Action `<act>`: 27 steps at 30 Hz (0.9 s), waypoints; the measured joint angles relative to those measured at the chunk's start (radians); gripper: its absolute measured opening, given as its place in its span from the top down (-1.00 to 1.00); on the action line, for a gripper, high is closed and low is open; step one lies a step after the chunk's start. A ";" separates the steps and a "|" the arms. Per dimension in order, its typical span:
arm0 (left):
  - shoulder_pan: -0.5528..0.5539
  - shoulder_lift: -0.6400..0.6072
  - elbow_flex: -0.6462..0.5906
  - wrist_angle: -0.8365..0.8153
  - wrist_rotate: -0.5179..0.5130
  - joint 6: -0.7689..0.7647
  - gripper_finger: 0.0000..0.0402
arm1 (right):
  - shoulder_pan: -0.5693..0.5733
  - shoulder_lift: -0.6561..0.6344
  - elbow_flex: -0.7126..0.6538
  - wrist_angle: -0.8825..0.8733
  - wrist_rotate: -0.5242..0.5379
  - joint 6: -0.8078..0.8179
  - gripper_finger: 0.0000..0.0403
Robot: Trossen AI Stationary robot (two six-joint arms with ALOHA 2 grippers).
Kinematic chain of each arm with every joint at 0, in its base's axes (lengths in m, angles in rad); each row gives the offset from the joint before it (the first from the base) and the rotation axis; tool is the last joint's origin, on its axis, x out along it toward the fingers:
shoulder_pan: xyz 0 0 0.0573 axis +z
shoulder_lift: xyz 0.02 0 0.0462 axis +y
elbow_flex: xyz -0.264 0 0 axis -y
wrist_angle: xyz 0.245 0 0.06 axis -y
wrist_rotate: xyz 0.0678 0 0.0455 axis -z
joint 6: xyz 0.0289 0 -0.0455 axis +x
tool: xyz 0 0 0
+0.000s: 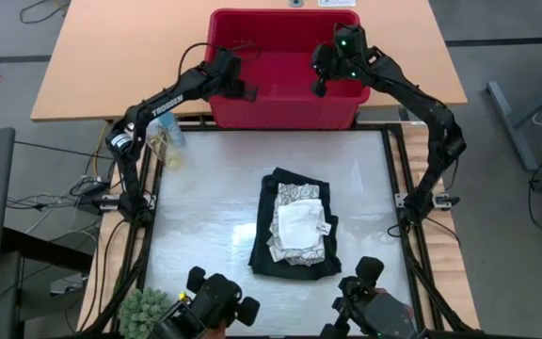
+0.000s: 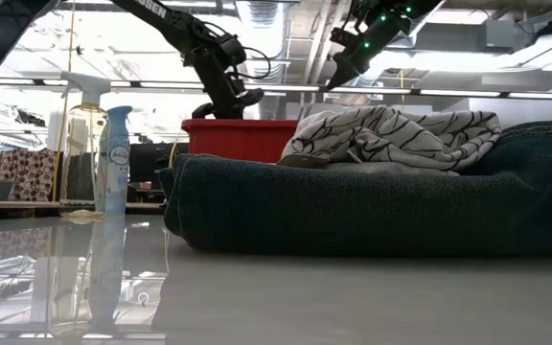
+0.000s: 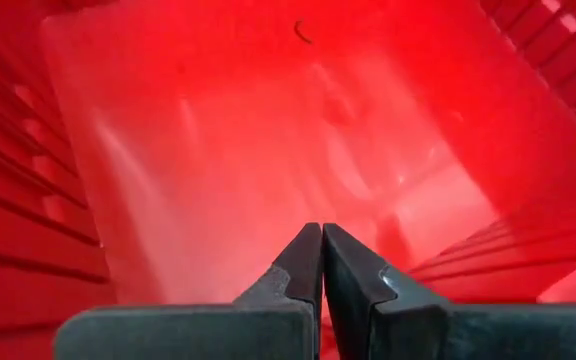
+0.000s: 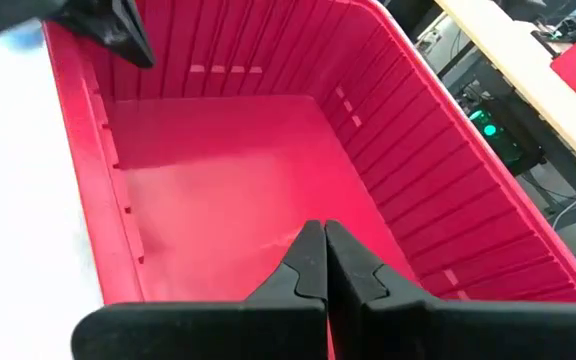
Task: Fold Laundry from Bin
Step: Adjust the red laundry bin, then put the stacked folded clothes into the red laundry bin
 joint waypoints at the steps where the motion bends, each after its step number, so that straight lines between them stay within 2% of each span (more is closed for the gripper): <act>1: 0.000 -0.003 0.000 -0.016 0.007 -0.003 1.00 | 0.000 0.000 0.000 -0.002 0.001 -0.009 0.92; 6: -0.018 -0.013 -0.002 -0.055 -0.014 -0.001 1.00 | -0.008 0.000 0.000 0.007 0.002 -0.049 0.92; 12: -0.018 -0.098 -0.008 0.130 0.009 -0.006 1.00 | -0.053 0.000 0.000 0.119 -0.004 -0.003 0.92; 15: -0.010 -0.178 -0.004 0.198 -0.013 0.000 1.00 | -0.104 0.000 0.000 0.180 -0.046 0.042 0.92; 21: 0.021 -0.308 -0.004 0.278 -0.198 0.189 0.97 | -0.214 0.000 0.000 0.224 -0.048 0.077 0.91; 27: 0.075 -0.338 -0.003 0.366 -0.188 0.359 0.96 | -0.331 -0.001 0.000 0.229 -0.051 0.143 0.91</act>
